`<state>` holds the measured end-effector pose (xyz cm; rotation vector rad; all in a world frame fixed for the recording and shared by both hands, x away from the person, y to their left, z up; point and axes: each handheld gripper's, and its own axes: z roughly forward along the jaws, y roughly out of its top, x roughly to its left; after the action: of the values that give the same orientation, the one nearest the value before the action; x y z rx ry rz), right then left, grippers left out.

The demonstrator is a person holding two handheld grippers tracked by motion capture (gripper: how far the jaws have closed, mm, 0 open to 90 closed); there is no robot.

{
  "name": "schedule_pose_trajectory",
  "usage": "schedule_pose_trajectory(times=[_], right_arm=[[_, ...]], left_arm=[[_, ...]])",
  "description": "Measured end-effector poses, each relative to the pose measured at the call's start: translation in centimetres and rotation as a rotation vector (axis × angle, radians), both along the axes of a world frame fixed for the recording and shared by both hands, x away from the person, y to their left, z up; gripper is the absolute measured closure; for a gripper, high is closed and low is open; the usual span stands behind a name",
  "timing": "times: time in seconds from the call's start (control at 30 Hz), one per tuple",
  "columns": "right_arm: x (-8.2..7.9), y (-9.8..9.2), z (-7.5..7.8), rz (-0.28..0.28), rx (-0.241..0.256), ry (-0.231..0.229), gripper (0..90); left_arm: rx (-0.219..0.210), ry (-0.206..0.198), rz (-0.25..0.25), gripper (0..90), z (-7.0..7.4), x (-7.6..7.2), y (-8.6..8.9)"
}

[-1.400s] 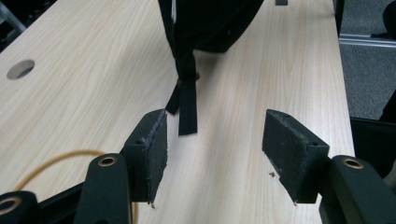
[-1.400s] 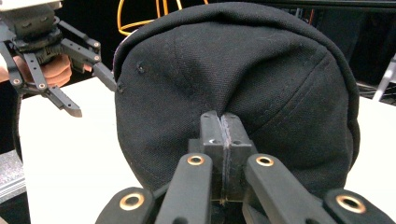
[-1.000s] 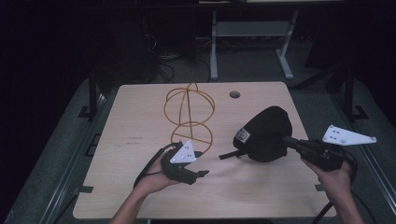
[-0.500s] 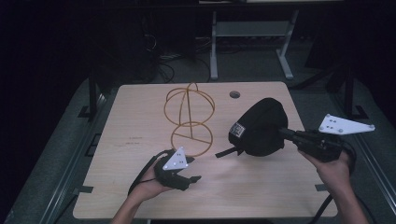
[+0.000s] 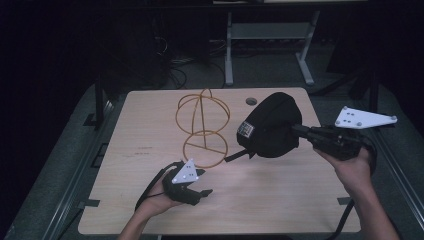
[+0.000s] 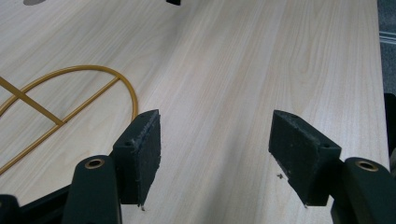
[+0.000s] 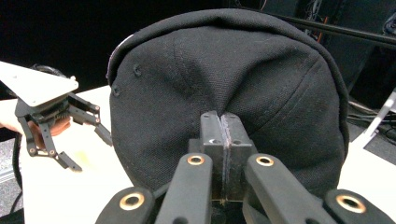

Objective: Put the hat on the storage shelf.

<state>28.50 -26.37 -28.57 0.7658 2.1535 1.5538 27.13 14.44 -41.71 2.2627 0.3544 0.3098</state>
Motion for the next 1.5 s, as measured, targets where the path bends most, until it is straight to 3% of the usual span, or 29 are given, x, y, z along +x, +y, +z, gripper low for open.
schedule_pose_trajectory(times=[0.23,0.9,1.1,1.5], right_arm=[[1.0,1.5,1.9,0.021,-0.005,-0.019,89.9],[3.4,5.2,5.2,0.084,-0.025,-0.03,89.9],[4.3,7.2,6.7,0.119,-0.058,-0.044,89.9],[6.5,11.0,8.1,0.173,-0.122,-0.034,89.9]], left_arm=[[-0.004,-0.001,0.007,33.8,0.0,0.1,0.3],[-0.007,0.001,0.025,33.9,-0.1,0.4,0.9],[-0.014,0.01,0.03,33.9,-0.3,0.3,0.9],[-0.014,0.012,0.019,33.9,-0.3,0.3,0.9]])
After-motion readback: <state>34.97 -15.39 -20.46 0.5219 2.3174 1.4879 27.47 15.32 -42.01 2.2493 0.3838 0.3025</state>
